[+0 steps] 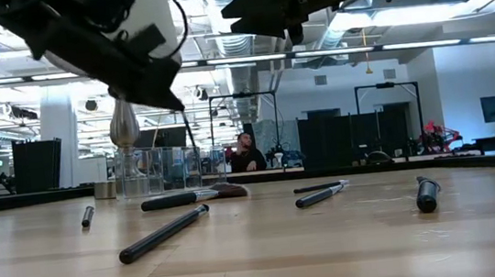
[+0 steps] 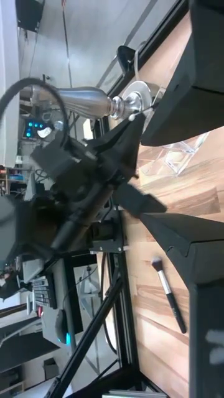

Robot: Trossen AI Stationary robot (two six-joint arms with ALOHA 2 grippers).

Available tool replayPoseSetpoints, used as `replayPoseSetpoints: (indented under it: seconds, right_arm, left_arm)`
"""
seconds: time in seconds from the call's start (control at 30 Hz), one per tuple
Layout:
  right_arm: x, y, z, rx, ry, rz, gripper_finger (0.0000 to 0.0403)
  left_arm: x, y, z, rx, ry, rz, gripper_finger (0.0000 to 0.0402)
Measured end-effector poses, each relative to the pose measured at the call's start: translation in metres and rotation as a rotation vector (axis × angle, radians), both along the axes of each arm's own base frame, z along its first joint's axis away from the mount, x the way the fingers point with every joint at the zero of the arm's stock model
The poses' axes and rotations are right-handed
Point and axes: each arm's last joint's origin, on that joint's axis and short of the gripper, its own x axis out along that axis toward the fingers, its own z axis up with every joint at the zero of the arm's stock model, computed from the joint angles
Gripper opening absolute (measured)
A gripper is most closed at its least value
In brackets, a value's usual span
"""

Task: Put items in baskets/containers
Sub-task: Put the black eyebrow brush in the transparent organizer, then put the black liner brush in the transparent organizer

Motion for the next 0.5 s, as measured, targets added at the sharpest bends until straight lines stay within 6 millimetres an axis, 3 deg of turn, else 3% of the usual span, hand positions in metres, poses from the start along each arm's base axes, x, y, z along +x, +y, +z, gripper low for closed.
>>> replayPoseSetpoints:
  seconds: [0.2,0.5]
  right_arm:
    - [0.0,0.0,0.0,0.0,0.0,0.0,0.0173]
    - [-0.0005,0.0,-0.0027,0.048,0.021,-0.01,0.0182]
  left_arm:
    - [0.0035,0.009,-0.0086,-0.034,0.028,-0.013,0.0024]
    - [0.0044,0.0076,-0.0067,-0.046,0.009,-0.041,0.0093]
